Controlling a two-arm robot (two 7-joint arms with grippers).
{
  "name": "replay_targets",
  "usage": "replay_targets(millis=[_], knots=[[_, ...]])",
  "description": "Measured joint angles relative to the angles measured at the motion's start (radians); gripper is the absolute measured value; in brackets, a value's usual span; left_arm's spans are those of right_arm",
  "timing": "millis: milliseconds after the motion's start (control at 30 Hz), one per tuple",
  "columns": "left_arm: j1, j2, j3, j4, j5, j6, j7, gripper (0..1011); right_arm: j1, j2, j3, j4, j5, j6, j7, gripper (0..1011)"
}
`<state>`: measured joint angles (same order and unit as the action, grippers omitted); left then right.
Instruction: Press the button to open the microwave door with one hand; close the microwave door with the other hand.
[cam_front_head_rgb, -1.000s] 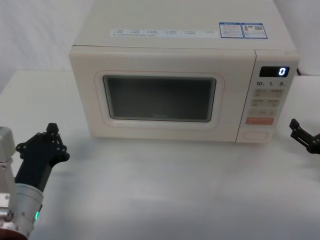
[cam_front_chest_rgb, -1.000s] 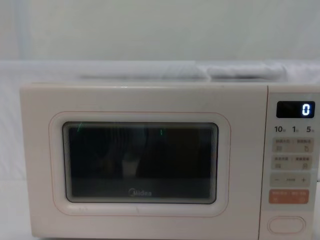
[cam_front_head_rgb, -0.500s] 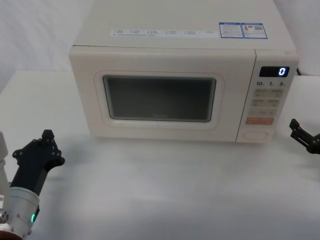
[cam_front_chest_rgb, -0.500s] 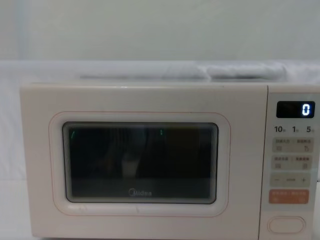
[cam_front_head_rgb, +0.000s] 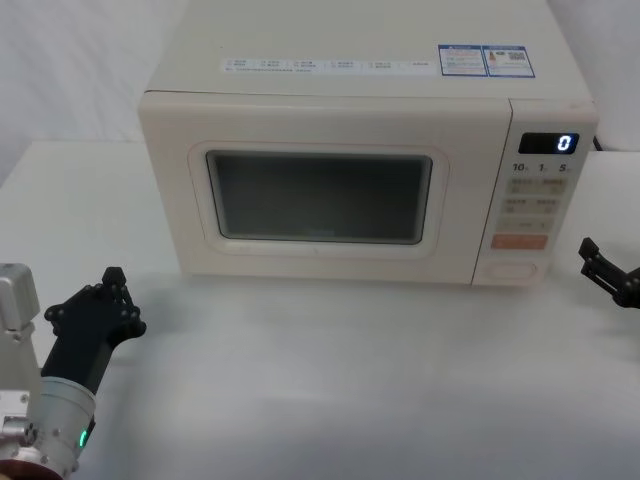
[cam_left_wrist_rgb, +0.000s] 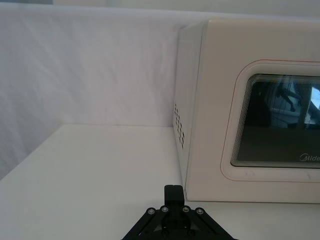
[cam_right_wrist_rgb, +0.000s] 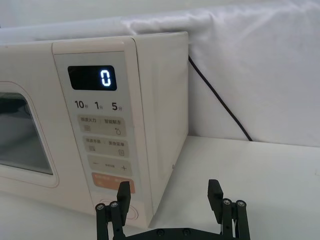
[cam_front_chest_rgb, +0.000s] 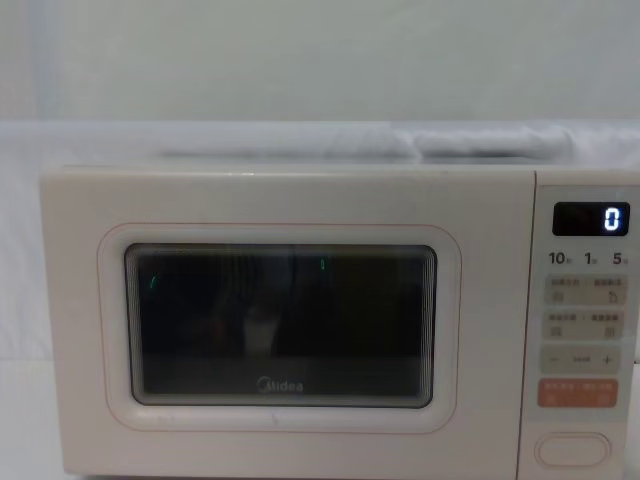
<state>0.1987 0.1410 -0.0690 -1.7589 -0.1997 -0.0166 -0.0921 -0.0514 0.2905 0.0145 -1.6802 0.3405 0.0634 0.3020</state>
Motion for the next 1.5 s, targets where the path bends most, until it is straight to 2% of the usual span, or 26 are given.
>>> replay_targets(millis=[267, 400, 500, 733, 767, 833, 867, 1033, 1100, 1200, 1233, 1367, 1500], knots=[[0.001, 0.002, -0.001, -0.001, -0.001, 0.0, 0.001, 4, 0.0, 0.0, 0.0, 0.0, 0.0, 0.0, 0.0, 1002], [0.001, 0.002, -0.001, -0.003, -0.002, -0.001, 0.001, 79, 0.0, 0.0, 0.0, 0.0, 0.0, 0.0, 0.0, 1002], [0.002, 0.003, -0.001, -0.003, -0.003, -0.001, 0.001, 199, 0.0, 0.0, 0.0, 0.0, 0.0, 0.0, 0.0, 1002], [0.002, 0.003, -0.002, -0.004, -0.004, -0.001, 0.002, 370, 0.0, 0.0, 0.0, 0.0, 0.0, 0.0, 0.0, 1002], [0.002, 0.003, -0.002, -0.004, -0.004, -0.001, 0.002, 427, 0.0, 0.0, 0.0, 0.0, 0.0, 0.0, 0.0, 1002], [0.002, 0.003, -0.002, -0.004, -0.004, -0.001, 0.002, 474, 0.0, 0.0, 0.0, 0.0, 0.0, 0.0, 0.0, 1002], [0.002, 0.003, -0.002, -0.004, -0.004, -0.001, 0.002, 536, 0.0, 0.0, 0.0, 0.0, 0.0, 0.0, 0.0, 1002], [0.002, 0.004, -0.002, -0.004, -0.005, -0.001, 0.002, 679, 0.0, 0.0, 0.0, 0.0, 0.0, 0.0, 0.0, 1002], [0.002, 0.004, -0.002, -0.004, -0.005, -0.001, 0.002, 773, 0.0, 0.0, 0.0, 0.0, 0.0, 0.0, 0.0, 1002], [0.002, 0.004, -0.002, -0.005, -0.005, -0.001, 0.002, 824, 0.0, 0.0, 0.0, 0.0, 0.0, 0.0, 0.0, 1002], [0.002, 0.004, -0.002, -0.005, -0.005, -0.001, 0.002, 877, 0.0, 0.0, 0.0, 0.0, 0.0, 0.0, 0.0, 1002], [0.002, 0.004, -0.002, -0.005, -0.005, -0.001, 0.002, 981, 0.0, 0.0, 0.0, 0.0, 0.0, 0.0, 0.0, 1002], [0.002, 0.004, -0.002, -0.005, -0.005, -0.001, 0.002, 1001, 0.0, 0.0, 0.0, 0.0, 0.0, 0.0, 0.0, 1002]])
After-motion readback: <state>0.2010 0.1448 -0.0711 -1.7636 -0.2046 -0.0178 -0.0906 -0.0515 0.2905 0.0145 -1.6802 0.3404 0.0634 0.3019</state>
